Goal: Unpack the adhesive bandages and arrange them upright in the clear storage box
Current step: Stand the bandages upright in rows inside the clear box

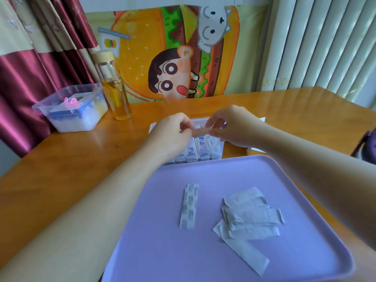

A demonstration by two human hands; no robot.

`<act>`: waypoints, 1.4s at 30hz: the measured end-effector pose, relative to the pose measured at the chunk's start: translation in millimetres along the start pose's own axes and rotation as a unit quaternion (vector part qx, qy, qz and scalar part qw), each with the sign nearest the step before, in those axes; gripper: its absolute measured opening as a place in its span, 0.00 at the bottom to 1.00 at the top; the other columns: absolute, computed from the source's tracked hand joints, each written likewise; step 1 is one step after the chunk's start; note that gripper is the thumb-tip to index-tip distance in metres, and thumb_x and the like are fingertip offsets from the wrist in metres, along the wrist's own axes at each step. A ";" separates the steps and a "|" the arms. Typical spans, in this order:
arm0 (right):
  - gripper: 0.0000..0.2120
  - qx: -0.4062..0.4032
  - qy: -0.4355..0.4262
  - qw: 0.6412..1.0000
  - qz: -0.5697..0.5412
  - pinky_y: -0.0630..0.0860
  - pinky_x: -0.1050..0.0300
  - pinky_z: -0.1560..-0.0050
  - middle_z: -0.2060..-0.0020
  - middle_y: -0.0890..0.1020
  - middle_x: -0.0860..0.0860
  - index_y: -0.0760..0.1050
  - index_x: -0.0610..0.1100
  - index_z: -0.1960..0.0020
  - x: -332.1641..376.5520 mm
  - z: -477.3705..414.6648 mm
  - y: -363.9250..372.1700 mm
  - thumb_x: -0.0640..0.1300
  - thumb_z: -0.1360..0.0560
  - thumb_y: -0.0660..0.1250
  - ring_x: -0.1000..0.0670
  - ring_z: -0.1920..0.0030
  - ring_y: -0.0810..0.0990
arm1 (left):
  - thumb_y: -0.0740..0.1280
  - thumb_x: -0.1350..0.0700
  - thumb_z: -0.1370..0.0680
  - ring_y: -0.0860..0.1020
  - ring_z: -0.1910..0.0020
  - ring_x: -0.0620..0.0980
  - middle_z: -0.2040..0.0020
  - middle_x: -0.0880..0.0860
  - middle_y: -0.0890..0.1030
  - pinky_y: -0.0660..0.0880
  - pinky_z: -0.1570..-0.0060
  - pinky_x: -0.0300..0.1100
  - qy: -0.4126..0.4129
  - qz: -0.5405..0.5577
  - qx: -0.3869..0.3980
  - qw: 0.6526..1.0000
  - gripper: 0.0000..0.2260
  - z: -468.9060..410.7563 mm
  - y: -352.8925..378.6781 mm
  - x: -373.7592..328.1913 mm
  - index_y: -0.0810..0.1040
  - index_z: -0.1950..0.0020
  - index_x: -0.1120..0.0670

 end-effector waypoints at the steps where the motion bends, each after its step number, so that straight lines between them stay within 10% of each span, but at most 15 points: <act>1: 0.07 0.016 -0.002 1.000 0.005 0.67 0.74 0.68 0.65 0.78 0.57 0.81 0.46 0.49 0.6 16.9 0.6 0.43 0.26 0.68 0.59 0.67 0.75 | 0.61 0.59 0.22 0.77 0.58 0.46 0.58 0.44 0.77 0.70 0.65 0.34 0.000 0.014 0.009 1.000 0.09 16.9 3.3 -2.2 0.73 0.57 0.46; 8: 0.11 0.318 0.015 0.939 0.130 0.75 0.59 0.47 0.52 0.83 0.56 0.79 0.51 0.47 -14.0 101.8 30.7 0.49 0.29 0.71 0.54 0.51 0.80 | 0.63 0.55 0.22 0.74 0.58 0.43 0.53 0.46 0.78 0.67 0.65 0.24 -0.009 -0.060 0.133 0.989 0.05 85.6 36.7 3.1 0.76 0.48 0.50; 17: 0.47 0.293 0.029 0.941 0.167 0.63 0.51 0.31 0.29 0.59 0.52 0.53 0.55 0.25 -27.8 132.2 44.6 0.58 0.37 0.76 0.48 0.28 0.58 | 0.67 0.52 0.25 0.73 0.43 0.47 0.44 0.47 0.74 0.69 0.44 0.39 0.055 -0.094 0.215 0.971 0.13 123.7 73.6 -0.2 0.76 0.40 0.47; 24: 0.33 0.296 0.014 0.939 0.175 0.64 0.59 0.39 0.33 0.70 0.54 0.66 0.54 0.30 -25.9 133.3 41.5 0.56 0.31 0.72 0.51 0.34 0.67 | 0.67 0.47 0.25 0.63 0.32 0.46 0.29 0.44 0.65 0.62 0.32 0.44 0.160 -0.136 0.276 0.938 0.19 137.8 90.6 -21.1 0.73 0.34 0.42; 32: 0.25 0.262 -0.065 0.927 0.259 0.65 0.57 0.40 0.35 0.73 0.53 0.67 0.52 0.30 -22.3 140.7 43.1 0.57 0.25 0.64 0.49 0.35 0.68 | 0.63 0.47 0.22 0.74 0.42 0.51 0.39 0.47 0.75 0.72 0.45 0.44 0.198 -0.190 0.223 0.936 0.13 132.8 94.2 -31.2 0.74 0.38 0.45; 42: 0.21 0.246 -0.083 0.934 0.247 0.66 0.59 0.46 0.40 0.74 0.51 0.68 0.52 0.31 -23.3 142.4 44.2 0.54 0.23 0.62 0.50 0.40 0.71 | 0.69 0.46 0.26 0.74 0.43 0.49 0.38 0.48 0.73 0.73 0.45 0.45 0.115 -0.121 0.199 0.966 0.24 121.5 97.4 -24.8 0.66 0.32 0.48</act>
Point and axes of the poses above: each hand's wrist, its own z-axis away from the middle knuckle, its own y-axis out of the palm, x = y × z, the point moved 4 cm from there along -z, towards the middle knuckle
